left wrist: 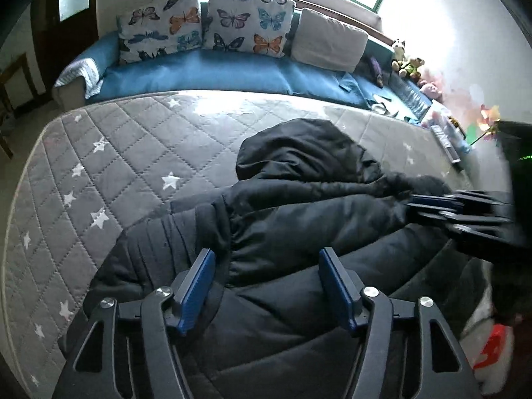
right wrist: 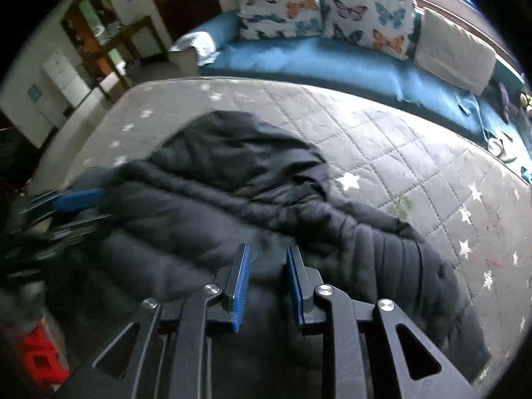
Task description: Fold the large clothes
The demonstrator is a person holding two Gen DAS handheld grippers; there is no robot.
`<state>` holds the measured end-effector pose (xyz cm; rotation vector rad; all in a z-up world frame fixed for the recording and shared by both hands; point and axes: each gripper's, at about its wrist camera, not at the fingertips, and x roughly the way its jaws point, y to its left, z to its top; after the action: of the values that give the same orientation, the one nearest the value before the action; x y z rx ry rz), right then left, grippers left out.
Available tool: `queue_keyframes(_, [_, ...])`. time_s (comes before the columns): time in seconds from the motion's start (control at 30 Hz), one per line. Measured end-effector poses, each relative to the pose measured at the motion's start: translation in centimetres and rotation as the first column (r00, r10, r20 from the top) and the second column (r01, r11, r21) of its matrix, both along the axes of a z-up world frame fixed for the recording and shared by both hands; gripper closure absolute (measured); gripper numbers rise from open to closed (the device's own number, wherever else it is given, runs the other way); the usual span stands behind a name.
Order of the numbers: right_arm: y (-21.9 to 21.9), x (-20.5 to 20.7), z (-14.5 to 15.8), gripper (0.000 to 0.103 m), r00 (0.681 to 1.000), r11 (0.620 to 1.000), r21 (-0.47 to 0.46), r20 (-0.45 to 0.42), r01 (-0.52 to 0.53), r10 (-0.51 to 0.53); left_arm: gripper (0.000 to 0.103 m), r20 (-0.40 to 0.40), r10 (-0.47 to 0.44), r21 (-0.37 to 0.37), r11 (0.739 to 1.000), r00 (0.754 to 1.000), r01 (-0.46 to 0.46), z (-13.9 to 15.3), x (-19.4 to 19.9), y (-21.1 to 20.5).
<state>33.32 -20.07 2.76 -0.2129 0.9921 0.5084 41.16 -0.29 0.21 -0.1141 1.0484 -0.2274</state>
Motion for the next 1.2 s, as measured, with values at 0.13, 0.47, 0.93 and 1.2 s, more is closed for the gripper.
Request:
queue_keyframes(0.13, [1.3,-3.3,-0.2,0.078,0.996,0.996,-0.018,-0.017,-0.088,0.088,0.036,-0.003,0.000,0.037,0.999,1.000,0.000,-1.2,0.0,-0.4])
queue_keyframes(0.47, [2.9,-2.5,-3.6,0.077,0.996,0.994,-0.080,-0.059,-0.073,0.068,0.035,0.042,-0.015,0.106,0.994,0.999,0.011,-3.8,0.5,-0.9])
queue_keyframes(0.93, [0.2,-10.3,-0.8,0.077,0.995,0.988,-0.120,-0.013,-0.096,0.095,0.035,0.092,-0.008,0.074,0.997,0.996,0.001,2.1,-11.6,2.8])
queue_keyframes(1.2, [0.6,-9.2,-4.4,0.077,0.996,0.984,-0.164,-0.062,-0.066,0.057,0.036,0.063,-0.005,0.063,0.998,0.998,0.001,-2.1,-14.0,4.4])
